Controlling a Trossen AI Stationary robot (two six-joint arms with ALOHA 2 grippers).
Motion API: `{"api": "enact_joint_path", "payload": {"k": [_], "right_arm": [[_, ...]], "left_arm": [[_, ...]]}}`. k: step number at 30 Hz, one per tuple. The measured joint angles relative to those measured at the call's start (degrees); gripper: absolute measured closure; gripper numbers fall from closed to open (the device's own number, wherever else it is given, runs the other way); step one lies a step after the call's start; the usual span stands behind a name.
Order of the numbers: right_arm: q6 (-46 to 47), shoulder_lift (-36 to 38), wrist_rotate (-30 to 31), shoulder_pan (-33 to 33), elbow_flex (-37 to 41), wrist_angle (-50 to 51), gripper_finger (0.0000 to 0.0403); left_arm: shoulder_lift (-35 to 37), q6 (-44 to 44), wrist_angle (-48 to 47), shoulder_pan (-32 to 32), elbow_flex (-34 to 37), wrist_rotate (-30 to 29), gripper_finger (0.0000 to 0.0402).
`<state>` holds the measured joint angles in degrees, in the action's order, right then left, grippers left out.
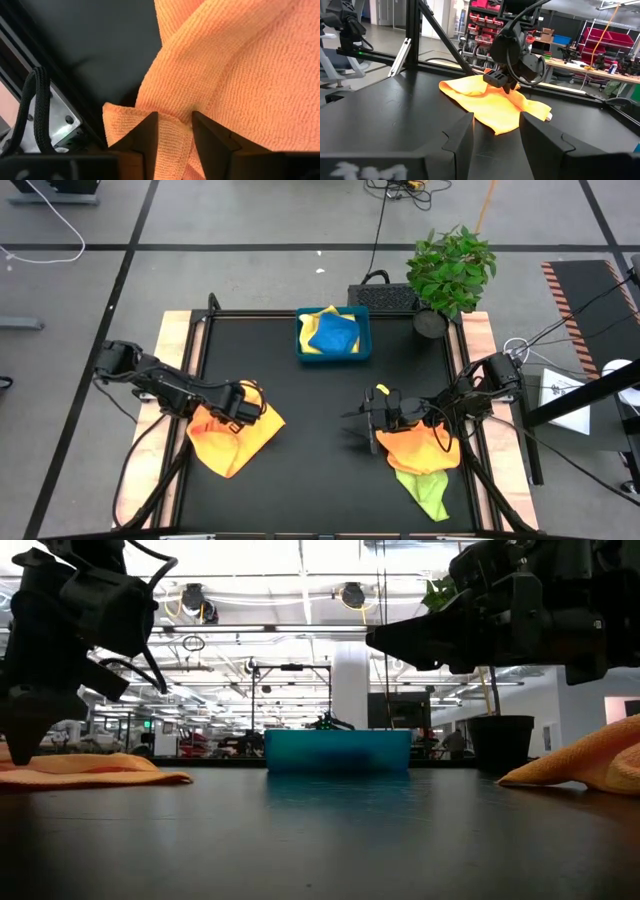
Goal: Fold microfiber towels
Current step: Fold the left orange microfiber towel
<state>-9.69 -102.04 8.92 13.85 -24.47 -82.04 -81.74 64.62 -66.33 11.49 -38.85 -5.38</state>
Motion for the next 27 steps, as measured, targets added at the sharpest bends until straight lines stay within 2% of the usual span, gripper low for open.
{"api": "enact_joint_path", "payload": {"k": [3, 6, 8, 12, 18, 27], "right_arm": [[0.0, 0.0, 0.0, 0.0, 0.0, 0.0, 0.0255], [0.0, 0.0, 0.0, 0.0, 0.0, 0.0, 0.0255], [0.2, 0.0, 0.0, 0.0, 0.0, 0.0, 0.0255], [0.5, 0.0, 0.0, 0.0, 0.0, -0.5, 0.0255], [-0.9, 0.0, -0.1, 0.1, -2.2, 0.1, 0.0255], [-5.4, 0.0, -1.5, -0.5, -13.3, 19.6, 0.0255]], "left_arm": [[-1.3, -0.9, 0.0, 0.2, 0.1, 1.0, 0.0321], [-3.4, -2.5, -0.1, 0.2, 0.1, 2.6, 0.0374], [-4.2, -3.7, -0.3, 0.0, 0.1, 3.5, 0.0393], [-4.2, -5.6, -2.0, 0.0, -1.7, 4.3, 0.0398], [-3.7, -9.1, -8.4, 1.0, -11.7, 0.0, 0.0400], [-3.7, -17.3, -10.1, 5.4, -27.5, -8.0, 0.0401]]}}
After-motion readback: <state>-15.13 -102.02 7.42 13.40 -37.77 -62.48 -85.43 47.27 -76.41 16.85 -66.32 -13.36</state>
